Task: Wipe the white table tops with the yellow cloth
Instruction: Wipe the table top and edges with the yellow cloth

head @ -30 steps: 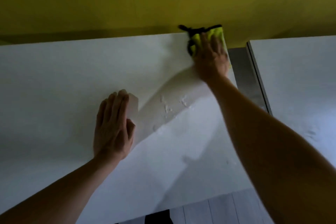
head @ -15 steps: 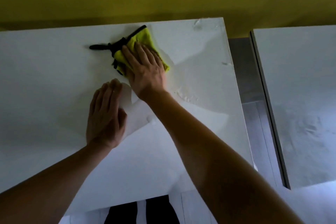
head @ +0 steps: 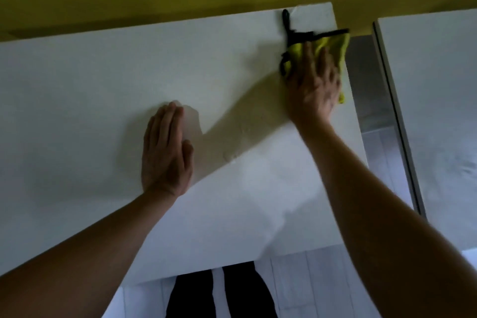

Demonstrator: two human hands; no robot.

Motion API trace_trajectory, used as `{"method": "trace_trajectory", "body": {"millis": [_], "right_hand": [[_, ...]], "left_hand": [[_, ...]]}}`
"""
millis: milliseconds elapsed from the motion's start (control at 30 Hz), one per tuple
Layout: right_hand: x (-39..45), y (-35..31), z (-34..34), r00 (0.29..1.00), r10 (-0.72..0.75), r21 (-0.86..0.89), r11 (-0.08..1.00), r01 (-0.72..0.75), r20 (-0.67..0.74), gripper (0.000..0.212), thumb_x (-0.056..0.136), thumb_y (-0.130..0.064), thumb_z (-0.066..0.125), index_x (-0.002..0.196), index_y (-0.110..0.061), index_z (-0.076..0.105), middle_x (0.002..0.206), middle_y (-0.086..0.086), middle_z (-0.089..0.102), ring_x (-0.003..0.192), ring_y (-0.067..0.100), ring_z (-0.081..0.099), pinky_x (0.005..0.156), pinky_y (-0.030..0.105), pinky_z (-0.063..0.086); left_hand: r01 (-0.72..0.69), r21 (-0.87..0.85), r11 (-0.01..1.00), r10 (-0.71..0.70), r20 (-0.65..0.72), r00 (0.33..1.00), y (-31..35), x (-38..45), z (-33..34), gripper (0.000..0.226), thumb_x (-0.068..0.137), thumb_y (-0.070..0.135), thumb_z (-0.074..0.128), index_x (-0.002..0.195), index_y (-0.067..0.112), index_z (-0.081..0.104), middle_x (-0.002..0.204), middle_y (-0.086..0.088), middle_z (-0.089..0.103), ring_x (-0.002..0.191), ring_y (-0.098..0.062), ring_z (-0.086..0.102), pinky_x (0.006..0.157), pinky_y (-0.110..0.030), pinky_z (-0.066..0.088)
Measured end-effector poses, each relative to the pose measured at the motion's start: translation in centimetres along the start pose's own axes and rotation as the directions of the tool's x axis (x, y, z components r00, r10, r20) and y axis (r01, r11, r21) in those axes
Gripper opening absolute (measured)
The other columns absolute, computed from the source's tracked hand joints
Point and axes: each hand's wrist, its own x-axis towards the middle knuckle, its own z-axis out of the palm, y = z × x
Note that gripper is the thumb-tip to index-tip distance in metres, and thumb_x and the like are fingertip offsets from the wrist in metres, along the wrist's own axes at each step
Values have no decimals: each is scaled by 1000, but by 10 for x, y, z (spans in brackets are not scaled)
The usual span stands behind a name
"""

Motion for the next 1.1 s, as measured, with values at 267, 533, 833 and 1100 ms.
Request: {"method": "trace_trajectory", "body": {"millis": [267, 533, 833, 1100], "right_hand": [[-121, -85, 16, 865, -501, 175, 855, 489, 28, 53, 103, -51, 47, 149, -27, 47, 156, 11, 42, 146, 30, 36, 121, 44, 25], [-45, 72, -28, 998, 8, -21, 1000, -9, -60, 56, 105, -48, 36, 158, -30, 28, 163, 14, 28, 148, 33, 29, 118, 45, 30], [-160, -42, 5, 981, -181, 124, 974, 189, -75, 49, 100, -35, 54, 148, -22, 50, 153, 18, 44, 142, 35, 40, 117, 51, 30], [-198, -36, -3, 943, -332, 100, 939, 329, 10, 52, 102, -44, 47, 151, -25, 45, 156, 13, 41, 145, 32, 37, 118, 49, 30]], "left_hand": [[-21, 2, 1000, 22, -43, 999, -4, -3, 4, 60, 100, 16, 38, 157, -2, 39, 164, -19, 38, 154, -36, 34, 126, -53, 27], [22, -8, 1000, -22, -14, 1000, 1, 0, 2, 70, 92, 15, 39, 160, 2, 33, 168, -17, 32, 156, -34, 28, 129, -47, 20], [-23, -20, 1000, 22, -43, 999, -4, -2, 7, 68, 93, 15, 39, 158, -1, 36, 166, -20, 35, 155, -38, 30, 128, -50, 22], [-41, -25, 999, 40, -28, 999, -7, -1, 8, 68, 93, 16, 41, 159, 0, 35, 165, -21, 34, 155, -39, 29, 129, -47, 19]]}}
